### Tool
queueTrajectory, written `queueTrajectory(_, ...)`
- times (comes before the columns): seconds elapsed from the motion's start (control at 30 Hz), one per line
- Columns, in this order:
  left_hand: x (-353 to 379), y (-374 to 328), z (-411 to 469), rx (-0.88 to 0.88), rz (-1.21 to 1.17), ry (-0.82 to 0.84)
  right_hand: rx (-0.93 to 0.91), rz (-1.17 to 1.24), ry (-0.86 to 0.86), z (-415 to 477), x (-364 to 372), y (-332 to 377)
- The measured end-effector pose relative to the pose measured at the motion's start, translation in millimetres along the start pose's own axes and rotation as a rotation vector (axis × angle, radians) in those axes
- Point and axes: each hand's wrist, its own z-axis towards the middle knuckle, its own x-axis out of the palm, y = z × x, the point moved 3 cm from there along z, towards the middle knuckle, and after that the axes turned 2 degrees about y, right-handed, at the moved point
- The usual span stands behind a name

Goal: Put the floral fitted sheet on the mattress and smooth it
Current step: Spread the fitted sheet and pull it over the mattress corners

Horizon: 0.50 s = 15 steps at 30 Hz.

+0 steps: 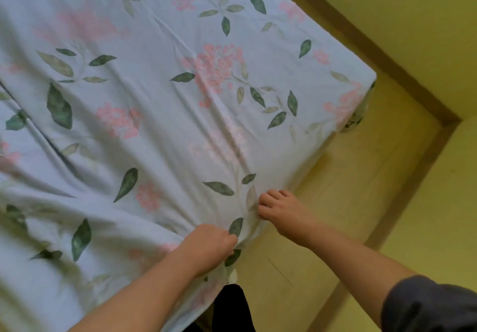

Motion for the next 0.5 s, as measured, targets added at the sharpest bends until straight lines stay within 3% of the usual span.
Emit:
queueTrajectory(0.1,-2.0,-6.9,-0.2,0.035,0.058,0.031,-0.043,-0.046,0.02,3.0,5.1,3.0)
queueTrajectory(0.17,1.8,-14.2,-2.5,0.038,0.119,0.084,0.122,-0.072,0.197,-0.5,13.3,-2.8)
queueTrajectory(0.2,4.7,-16.9,-2.4,0.01,0.151,0.125,0.298,-0.034,0.317,-4.8,18.7,-10.1)
queueTrajectory(0.27,10.6,-18.2,2.3,-0.061,0.185,0.183,0.852,0.394,0.456,-17.8,21.9,-25.0)
queueTrajectory(0.3,12.5,-19.3,4.5,-0.062,0.197,0.203,1.116,0.81,0.462,-20.1,24.4,-25.0)
queueTrajectory(0.33,13.9,-20.9,5.8,-0.039,0.198,0.218,1.253,1.225,0.446,-14.9,27.2,-19.9)
queueTrajectory(0.37,15.8,-24.4,5.6,0.0,0.195,0.225,1.274,1.478,0.405,-6.5,28.5,-14.0)
queueTrajectory(0.4,16.6,-24.8,4.7,0.036,0.205,0.234,1.261,1.571,0.364,2.5,30.4,-10.4)
queueTrajectory(0.5,17.9,-21.2,-4.2,0.022,0.213,0.176,1.26,1.497,0.243,10.1,33.6,0.9)
